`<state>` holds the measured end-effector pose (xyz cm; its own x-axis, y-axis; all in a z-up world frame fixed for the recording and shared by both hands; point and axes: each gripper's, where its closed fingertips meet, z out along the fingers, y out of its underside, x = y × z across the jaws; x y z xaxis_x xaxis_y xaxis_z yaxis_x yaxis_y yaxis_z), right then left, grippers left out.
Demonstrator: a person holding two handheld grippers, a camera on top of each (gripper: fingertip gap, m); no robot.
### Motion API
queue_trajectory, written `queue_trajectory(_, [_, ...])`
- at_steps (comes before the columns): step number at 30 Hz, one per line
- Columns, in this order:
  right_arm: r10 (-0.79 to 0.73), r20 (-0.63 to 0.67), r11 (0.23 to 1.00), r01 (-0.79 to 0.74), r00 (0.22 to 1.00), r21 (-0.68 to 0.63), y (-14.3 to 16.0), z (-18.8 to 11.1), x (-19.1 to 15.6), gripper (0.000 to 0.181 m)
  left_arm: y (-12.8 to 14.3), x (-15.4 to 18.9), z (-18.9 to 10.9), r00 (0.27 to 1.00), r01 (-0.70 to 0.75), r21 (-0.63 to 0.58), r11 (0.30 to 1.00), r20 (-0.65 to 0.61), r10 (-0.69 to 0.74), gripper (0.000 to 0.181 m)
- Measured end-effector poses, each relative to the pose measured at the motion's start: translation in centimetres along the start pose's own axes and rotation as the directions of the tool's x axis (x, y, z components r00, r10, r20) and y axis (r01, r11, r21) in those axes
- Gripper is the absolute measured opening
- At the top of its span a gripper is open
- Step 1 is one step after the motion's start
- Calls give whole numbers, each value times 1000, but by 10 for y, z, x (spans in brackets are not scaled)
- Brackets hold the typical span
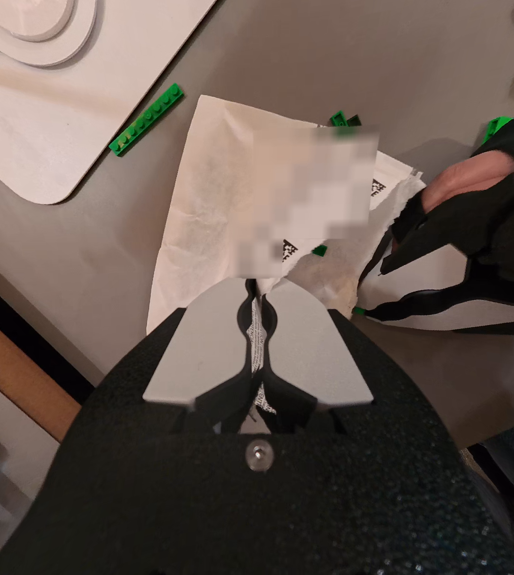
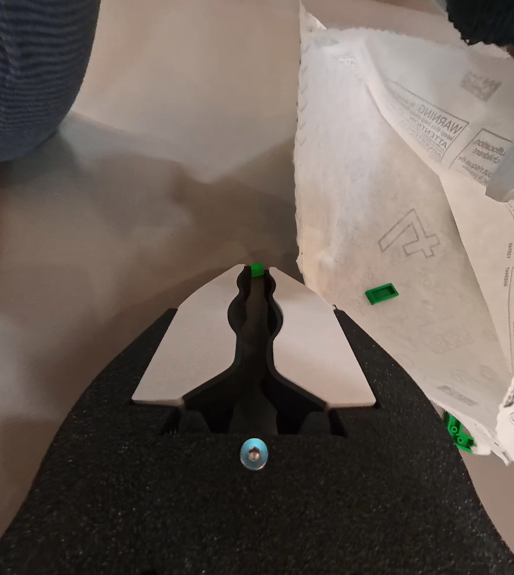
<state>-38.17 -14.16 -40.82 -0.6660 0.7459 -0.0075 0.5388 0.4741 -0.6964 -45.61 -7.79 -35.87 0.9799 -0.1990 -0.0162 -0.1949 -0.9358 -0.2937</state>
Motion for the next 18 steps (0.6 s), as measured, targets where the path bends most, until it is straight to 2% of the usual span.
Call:
queue_trajectory(10, [-15, -1, 998, 15, 1000, 54, -11, -12, -3, 8, 0, 1, 0, 1000, -3, 0, 1000, -3, 3, 0])
queue_trajectory(14, [-24, 1, 1000, 24, 1000, 15, -4, -1, -4, 13, -1, 4, 0, 1000, -14, -3, 1000, -6, 14, 0])
queue_trajectory(18, [-11, 15, 1000, 10, 1000, 12, -4, 4, -5, 11, -1, 4, 0, 1000, -18, -2, 1000, -9, 18, 0])
